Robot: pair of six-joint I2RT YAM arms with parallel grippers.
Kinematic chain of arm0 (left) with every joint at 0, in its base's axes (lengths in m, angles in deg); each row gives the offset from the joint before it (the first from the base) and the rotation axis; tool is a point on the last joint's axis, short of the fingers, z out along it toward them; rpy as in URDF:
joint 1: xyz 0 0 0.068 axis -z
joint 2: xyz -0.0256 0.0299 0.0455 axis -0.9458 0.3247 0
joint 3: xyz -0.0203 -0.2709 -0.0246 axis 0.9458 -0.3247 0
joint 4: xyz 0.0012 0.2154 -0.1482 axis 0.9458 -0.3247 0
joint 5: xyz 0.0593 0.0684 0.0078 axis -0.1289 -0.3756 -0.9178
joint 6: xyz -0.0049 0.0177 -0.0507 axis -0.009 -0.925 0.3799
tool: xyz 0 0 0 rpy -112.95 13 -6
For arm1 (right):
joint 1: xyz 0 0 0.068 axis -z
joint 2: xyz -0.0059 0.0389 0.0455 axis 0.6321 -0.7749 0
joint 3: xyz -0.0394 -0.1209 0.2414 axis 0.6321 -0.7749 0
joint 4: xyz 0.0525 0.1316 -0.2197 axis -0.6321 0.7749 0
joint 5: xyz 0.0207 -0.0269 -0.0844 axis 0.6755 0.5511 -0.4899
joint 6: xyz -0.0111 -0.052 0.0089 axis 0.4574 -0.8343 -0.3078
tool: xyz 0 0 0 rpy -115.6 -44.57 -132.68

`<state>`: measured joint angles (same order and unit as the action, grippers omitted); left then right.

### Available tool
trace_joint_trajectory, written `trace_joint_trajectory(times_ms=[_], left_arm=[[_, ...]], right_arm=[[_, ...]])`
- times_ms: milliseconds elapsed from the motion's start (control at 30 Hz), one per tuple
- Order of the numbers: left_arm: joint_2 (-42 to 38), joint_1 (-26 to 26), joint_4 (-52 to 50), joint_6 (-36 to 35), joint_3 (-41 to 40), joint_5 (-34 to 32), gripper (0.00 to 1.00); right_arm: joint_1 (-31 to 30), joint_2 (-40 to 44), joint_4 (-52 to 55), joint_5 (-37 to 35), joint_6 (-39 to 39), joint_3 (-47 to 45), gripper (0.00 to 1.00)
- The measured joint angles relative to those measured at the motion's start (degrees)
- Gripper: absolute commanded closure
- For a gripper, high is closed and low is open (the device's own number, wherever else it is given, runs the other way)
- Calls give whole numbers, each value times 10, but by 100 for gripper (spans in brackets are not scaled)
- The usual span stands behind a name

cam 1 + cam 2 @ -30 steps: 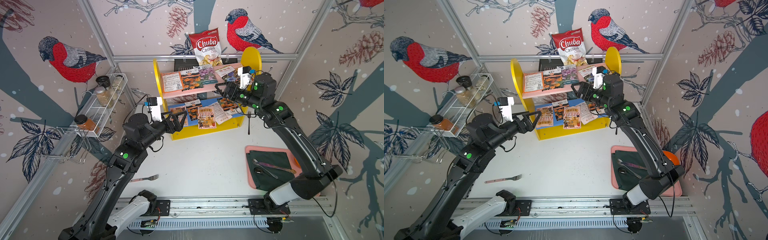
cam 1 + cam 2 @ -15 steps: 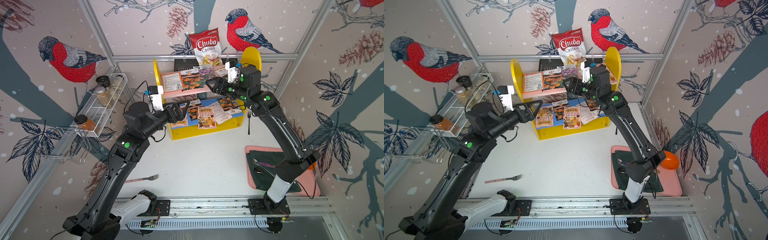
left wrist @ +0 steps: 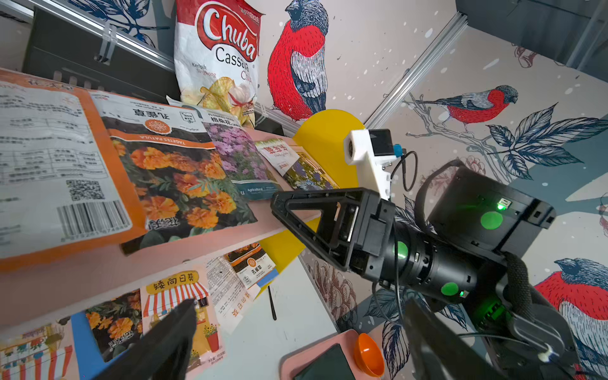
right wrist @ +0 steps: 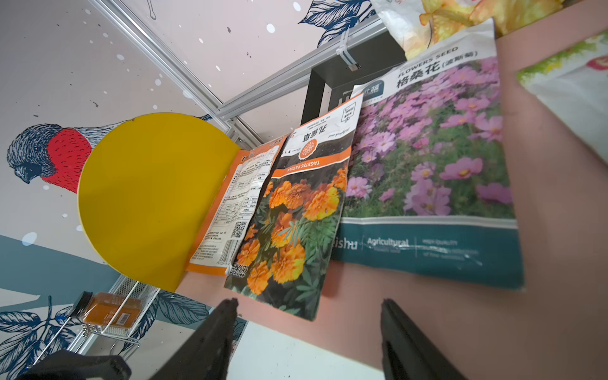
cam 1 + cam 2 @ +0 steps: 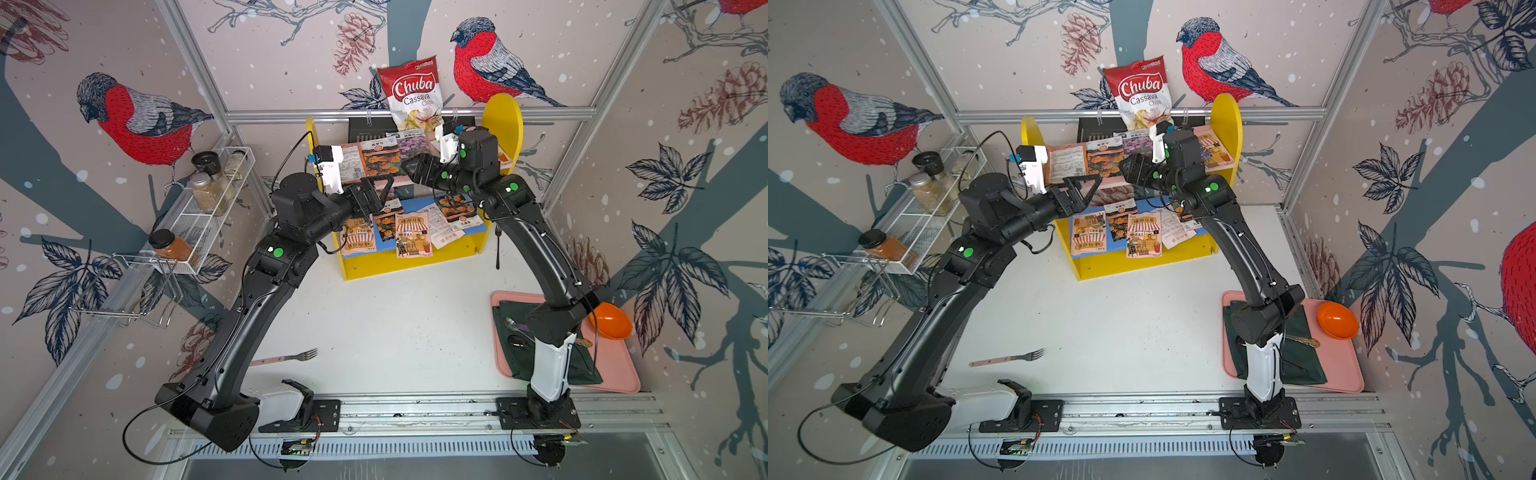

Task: Take the seed bag off the shelf
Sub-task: Pick up the seed packet from the shelf.

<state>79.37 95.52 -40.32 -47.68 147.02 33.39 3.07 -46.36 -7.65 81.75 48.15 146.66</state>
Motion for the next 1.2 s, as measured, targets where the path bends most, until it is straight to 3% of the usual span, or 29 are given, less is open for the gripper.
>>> trace_joint_trajectory(times_ms=[533, 767, 1200], left_arm=[[48, -24, 27, -24, 26, -33, 2], [54, -66, 65, -7, -3, -11, 2], [88, -75, 99, 16, 7, 35, 2]], right_arm=[[-12, -25, -14, 11, 5, 19, 36], [-17, -38, -25, 17, 14, 30, 39], [-24, -42, -27, 17, 18, 31, 43]])
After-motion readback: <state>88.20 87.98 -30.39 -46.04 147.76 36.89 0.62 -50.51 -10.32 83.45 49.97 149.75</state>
